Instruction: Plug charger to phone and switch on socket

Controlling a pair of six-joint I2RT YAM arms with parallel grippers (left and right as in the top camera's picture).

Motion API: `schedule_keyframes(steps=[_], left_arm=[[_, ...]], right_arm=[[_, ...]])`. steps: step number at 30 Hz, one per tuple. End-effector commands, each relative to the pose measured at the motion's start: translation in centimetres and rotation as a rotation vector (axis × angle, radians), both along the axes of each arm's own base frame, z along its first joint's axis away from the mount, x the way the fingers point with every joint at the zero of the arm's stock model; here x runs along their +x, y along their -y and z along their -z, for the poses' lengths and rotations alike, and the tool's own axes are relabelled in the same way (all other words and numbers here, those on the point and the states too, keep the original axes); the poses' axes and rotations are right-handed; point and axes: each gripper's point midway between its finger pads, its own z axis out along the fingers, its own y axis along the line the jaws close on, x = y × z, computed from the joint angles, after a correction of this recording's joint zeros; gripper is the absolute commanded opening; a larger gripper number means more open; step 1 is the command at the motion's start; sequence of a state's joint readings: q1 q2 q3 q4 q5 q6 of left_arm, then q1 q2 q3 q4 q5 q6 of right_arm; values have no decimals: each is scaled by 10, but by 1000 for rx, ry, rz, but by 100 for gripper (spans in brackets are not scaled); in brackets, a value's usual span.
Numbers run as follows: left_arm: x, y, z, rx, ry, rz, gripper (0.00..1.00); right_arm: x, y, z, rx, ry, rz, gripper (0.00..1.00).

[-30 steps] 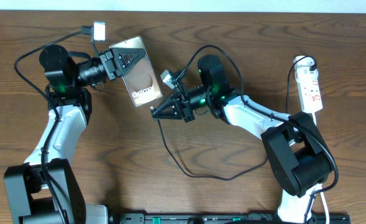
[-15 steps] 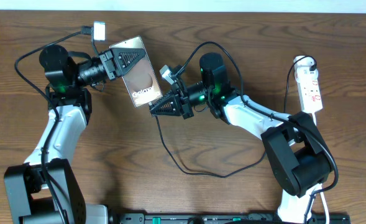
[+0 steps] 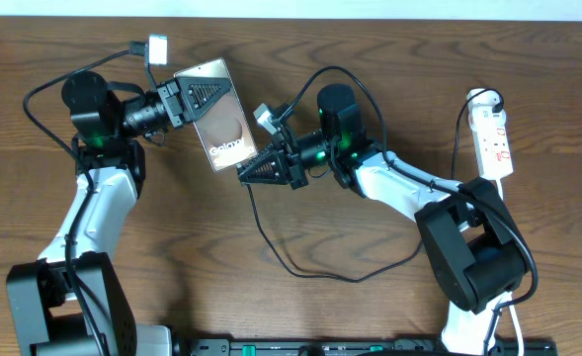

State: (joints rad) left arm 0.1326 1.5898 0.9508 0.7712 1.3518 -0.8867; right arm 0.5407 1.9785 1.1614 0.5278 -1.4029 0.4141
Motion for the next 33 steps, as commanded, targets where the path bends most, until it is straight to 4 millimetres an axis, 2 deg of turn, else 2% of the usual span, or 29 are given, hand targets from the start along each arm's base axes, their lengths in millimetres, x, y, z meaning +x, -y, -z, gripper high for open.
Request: schedule_keyframes(steps=[1, 24, 33], left_arm=[[-5, 4, -8, 6, 31, 39, 7], [-11, 12, -8, 7, 30, 79, 7], [-20, 22, -7, 16, 50, 140, 8]], right_arm=[[1, 1, 0, 1, -4, -1, 1], [2, 0, -2, 12, 16, 1, 1], [2, 0, -3, 13, 15, 1, 1]])
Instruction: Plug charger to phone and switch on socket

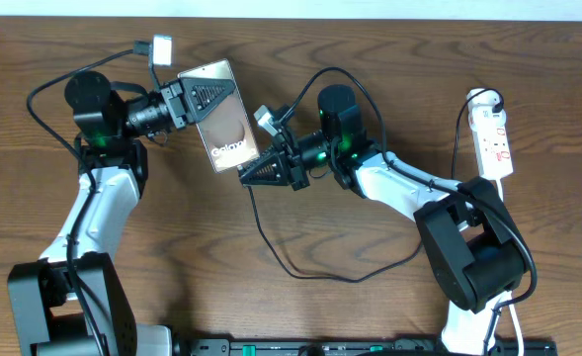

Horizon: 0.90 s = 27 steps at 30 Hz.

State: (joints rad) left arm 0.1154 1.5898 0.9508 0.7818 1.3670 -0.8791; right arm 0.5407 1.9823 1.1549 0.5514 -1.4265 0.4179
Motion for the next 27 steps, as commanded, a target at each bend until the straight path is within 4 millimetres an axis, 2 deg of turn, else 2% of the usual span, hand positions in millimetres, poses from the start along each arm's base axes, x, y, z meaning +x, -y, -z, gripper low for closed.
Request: schedule_keyframes(steps=[1, 27], left_arm=[[-16, 15, -6, 12, 32, 108, 7], [-14, 15, -6, 16, 47, 97, 7]], right_arm=[[6, -2, -3, 3, 12, 24, 1], [13, -4, -9, 9, 14, 61, 1]])
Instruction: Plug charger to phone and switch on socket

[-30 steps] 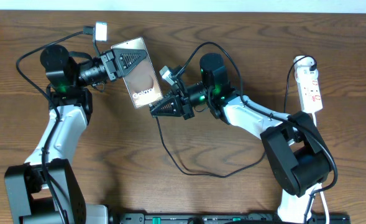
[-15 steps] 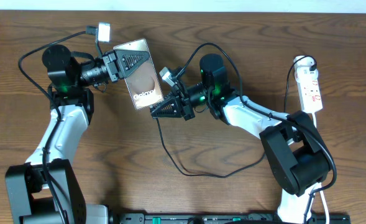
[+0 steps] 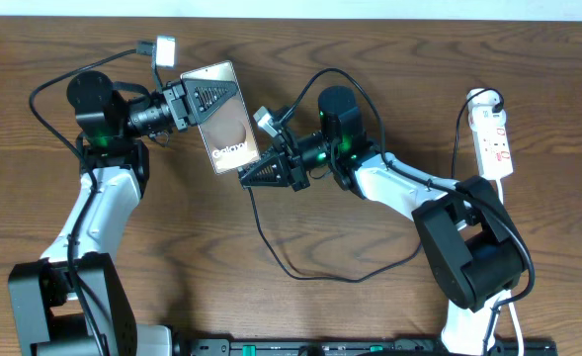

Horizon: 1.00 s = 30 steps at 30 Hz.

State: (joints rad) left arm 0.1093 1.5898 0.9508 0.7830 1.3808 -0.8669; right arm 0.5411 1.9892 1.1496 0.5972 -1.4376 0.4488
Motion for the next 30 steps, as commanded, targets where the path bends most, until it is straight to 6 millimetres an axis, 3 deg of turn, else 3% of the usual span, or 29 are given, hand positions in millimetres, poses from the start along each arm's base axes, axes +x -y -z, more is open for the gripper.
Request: schedule_keyframes(steps=[1, 30], left_arm=[[-10, 11, -6, 10, 33, 72, 8], [-5, 10, -7, 16, 63, 43, 7]], right_arm=[[15, -5, -10, 6, 18, 75, 1], [21, -7, -20, 30, 34, 106, 1]])
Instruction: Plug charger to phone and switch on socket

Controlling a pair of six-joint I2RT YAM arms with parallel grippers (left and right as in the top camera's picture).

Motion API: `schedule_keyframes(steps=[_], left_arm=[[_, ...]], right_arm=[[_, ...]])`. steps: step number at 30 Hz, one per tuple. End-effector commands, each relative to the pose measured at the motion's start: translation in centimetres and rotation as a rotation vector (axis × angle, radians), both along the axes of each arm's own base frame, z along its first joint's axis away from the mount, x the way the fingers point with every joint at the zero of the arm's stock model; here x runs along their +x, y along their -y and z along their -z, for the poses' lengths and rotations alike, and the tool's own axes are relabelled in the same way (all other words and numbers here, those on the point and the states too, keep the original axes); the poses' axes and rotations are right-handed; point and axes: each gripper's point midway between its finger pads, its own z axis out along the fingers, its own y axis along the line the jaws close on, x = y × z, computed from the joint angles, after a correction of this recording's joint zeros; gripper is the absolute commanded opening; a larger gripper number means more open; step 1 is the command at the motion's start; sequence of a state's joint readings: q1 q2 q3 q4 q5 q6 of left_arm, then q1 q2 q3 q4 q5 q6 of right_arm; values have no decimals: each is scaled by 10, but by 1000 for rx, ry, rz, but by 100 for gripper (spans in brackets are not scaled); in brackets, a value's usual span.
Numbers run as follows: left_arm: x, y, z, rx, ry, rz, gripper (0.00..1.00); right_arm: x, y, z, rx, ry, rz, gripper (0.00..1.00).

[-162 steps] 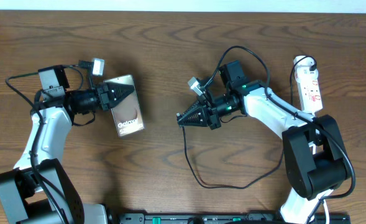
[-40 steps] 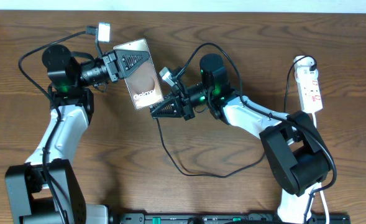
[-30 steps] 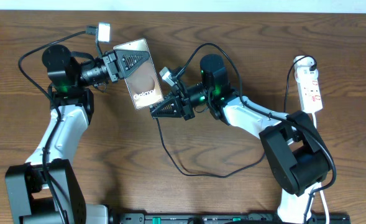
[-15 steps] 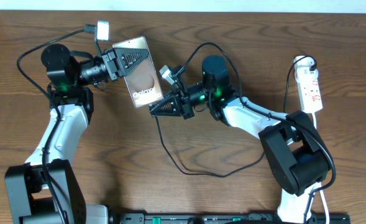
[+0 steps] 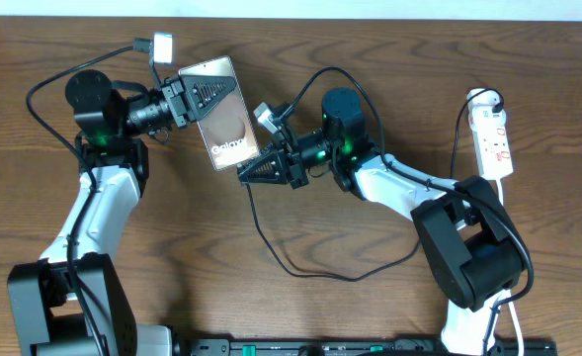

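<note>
A phone [image 5: 223, 116] with a lit screen reading "Galaxy" is held at its upper left edge by my left gripper [image 5: 194, 97], which is shut on it. My right gripper [image 5: 251, 171] sits just below the phone's lower edge, shut on the black charger cable's plug end; the plug itself is too small to make out. The black cable [image 5: 300, 267] loops down across the table and back up to the right. A white socket strip [image 5: 494, 138] lies at the far right; its switch state cannot be read.
The brown wooden table [image 5: 172, 257] carries both arms. The right arm's base [image 5: 473, 252] stands at lower right, the left arm's base [image 5: 68, 307] at lower left. A black rail [image 5: 350, 346] runs along the front edge.
The phone in my left gripper has shifted very slightly up and left. My right gripper stays under the phone's lower edge, shut on the cable end.
Through all moments my left gripper held the phone and my right gripper held the cable end at the phone's lower right corner. The phone drifted slightly right toward the plug, then slightly back. The socket strip has not moved.
</note>
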State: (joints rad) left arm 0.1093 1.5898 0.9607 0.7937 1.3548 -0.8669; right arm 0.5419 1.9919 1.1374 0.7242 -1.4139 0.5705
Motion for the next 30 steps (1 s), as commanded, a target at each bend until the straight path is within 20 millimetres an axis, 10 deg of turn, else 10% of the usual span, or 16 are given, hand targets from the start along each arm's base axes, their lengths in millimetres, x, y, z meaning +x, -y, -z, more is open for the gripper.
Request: schedule_keyframes(steps=[1, 30], left_arm=[[-10, 11, -2, 17, 43, 69, 8], [-7, 10, -5, 20, 68, 47, 8]], right_arm=[[17, -5, -13, 22, 49, 80, 1], [15, -4, -14, 24, 50, 67, 1]])
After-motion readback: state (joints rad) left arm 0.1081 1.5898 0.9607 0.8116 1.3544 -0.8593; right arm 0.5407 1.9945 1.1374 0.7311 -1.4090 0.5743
